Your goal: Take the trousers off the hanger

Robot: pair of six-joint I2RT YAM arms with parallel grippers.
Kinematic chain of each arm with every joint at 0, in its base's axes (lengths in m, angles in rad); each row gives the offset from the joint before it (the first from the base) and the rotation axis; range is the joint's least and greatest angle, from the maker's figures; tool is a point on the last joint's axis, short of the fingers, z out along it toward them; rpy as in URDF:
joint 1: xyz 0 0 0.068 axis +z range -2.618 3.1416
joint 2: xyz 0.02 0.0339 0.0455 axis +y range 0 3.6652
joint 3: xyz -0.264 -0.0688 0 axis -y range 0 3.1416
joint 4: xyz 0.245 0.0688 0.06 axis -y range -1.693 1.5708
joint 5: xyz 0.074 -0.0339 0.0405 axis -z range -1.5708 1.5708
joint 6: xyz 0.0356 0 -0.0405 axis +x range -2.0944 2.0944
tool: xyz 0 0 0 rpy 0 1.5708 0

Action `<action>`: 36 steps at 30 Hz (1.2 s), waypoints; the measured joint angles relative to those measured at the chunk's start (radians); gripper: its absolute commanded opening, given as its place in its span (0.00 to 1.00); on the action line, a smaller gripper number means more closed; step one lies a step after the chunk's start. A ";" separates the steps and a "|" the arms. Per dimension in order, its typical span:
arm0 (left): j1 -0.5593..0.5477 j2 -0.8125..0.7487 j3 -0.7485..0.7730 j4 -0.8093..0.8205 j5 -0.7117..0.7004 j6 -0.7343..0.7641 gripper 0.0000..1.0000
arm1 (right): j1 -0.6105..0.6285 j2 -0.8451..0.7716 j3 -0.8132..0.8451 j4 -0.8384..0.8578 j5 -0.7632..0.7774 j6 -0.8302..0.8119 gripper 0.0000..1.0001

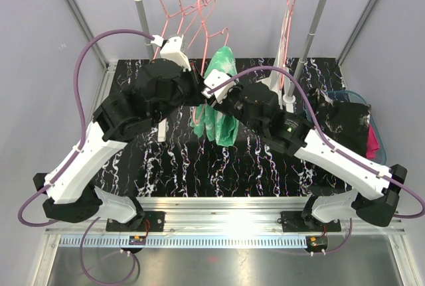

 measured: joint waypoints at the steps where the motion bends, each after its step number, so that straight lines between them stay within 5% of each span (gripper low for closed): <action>1: 0.000 0.003 0.000 -0.001 0.002 0.001 0.00 | -0.001 0.002 0.011 -0.006 -0.002 -0.005 0.36; 9: -0.004 0.006 0.000 -0.013 0.009 0.008 0.00 | -0.008 0.011 0.038 -0.049 -0.017 -0.034 0.00; 21: -0.005 -0.003 -0.059 0.016 -0.056 0.011 0.00 | -0.008 0.013 0.047 0.053 0.118 -0.107 0.00; 36: -0.012 -0.114 -0.188 0.133 -0.116 0.007 0.00 | -0.008 0.046 0.364 0.055 0.285 -0.310 0.00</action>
